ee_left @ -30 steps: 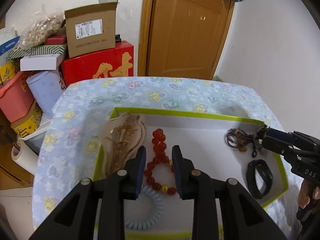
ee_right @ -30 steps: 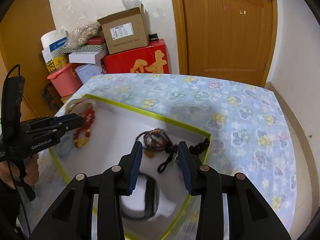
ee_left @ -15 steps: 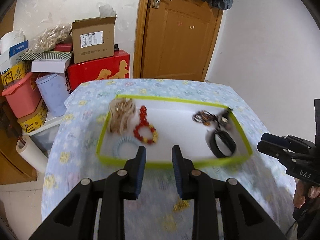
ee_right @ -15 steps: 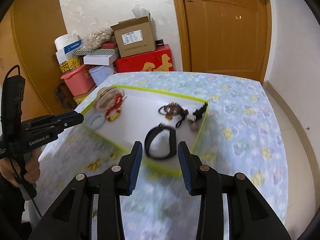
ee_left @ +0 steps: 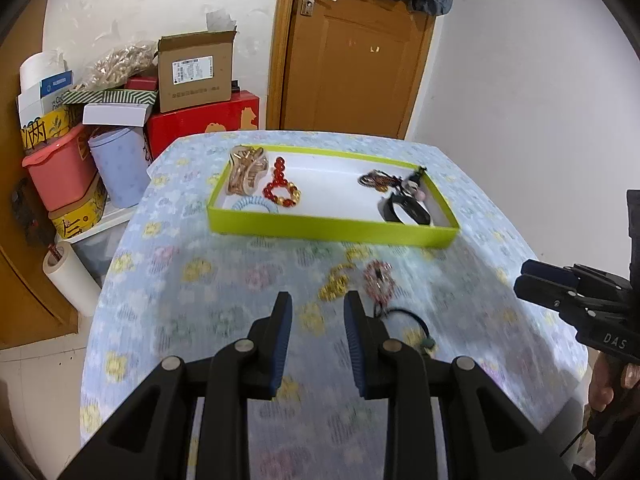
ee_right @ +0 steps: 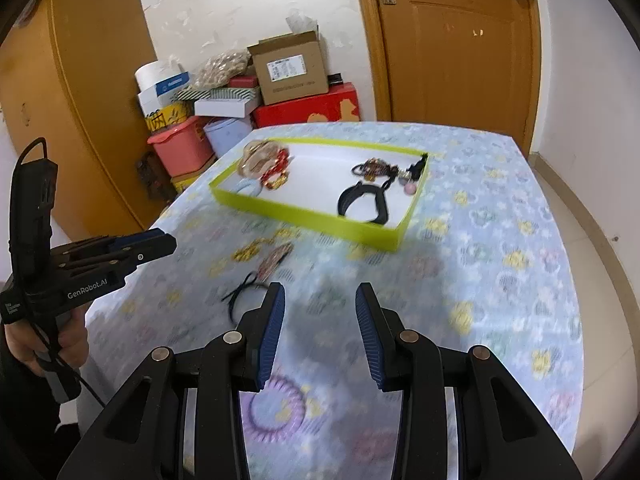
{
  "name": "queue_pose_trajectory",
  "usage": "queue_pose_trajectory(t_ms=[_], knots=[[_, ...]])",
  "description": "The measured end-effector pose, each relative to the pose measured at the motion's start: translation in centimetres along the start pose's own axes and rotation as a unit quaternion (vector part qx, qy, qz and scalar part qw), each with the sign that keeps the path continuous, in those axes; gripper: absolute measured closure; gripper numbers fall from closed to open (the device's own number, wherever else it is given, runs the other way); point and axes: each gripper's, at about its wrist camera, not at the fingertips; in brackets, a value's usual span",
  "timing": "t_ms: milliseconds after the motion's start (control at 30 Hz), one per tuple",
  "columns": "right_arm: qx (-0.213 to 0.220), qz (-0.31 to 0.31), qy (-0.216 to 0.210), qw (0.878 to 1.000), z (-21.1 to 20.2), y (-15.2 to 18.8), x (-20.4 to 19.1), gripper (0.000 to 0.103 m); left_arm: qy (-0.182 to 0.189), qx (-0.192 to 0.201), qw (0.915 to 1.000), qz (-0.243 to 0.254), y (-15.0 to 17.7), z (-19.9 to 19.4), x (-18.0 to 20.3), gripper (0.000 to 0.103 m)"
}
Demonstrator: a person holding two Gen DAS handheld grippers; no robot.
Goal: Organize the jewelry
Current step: 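Move the left tool to the black hair tie while the right tool reaches the purple spiral hair tie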
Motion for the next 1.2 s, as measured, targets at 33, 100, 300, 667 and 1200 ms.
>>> queue_pose_trajectory(t_ms=[33, 100, 300, 667, 1200], knots=[[-0.001, 0.0, -0.001, 1.0, -0.2, 0.3, -0.1, 0.065, 0.001, 0.0, 1.0, 0.001, 0.3, -0.3, 0.1, 0.075], [-0.003, 0.001, -0.004, 1.0, -0.4, 0.8, -0.4, 0.065, 0.004, 0.0, 1.0, 0.002, 0.8, -0.7, 0.3, 0.075], [-0.011, 0.003, -0.009, 1.0, -0.6, 1.8, -0.8, 0.065, 0.012, -0.003, 0.9999, 0.002, 1.7, -1.3, 0.8, 0.075], [-0.032, -0.003, -0.017, 0.999, -0.1, 3.3, -1.1, 0.065, 0.019, -0.01, 0.9998, 0.003, 2.3, -1.0, 1.4, 0.075], [-0.08, -0.041, -0.014, 0.996, 2.5, 6.2, -2.4, 0.072, 0.033, -0.029, 0.999, 0.003, 2.5, 0.6, 2.2, 0.075]])
Point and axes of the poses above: each gripper's, at about its wrist camera, not at the fingertips, and z roughly the way its jaws point, x to its right, y to its underside, and after that the axes turned 1 degree about y, right-handed
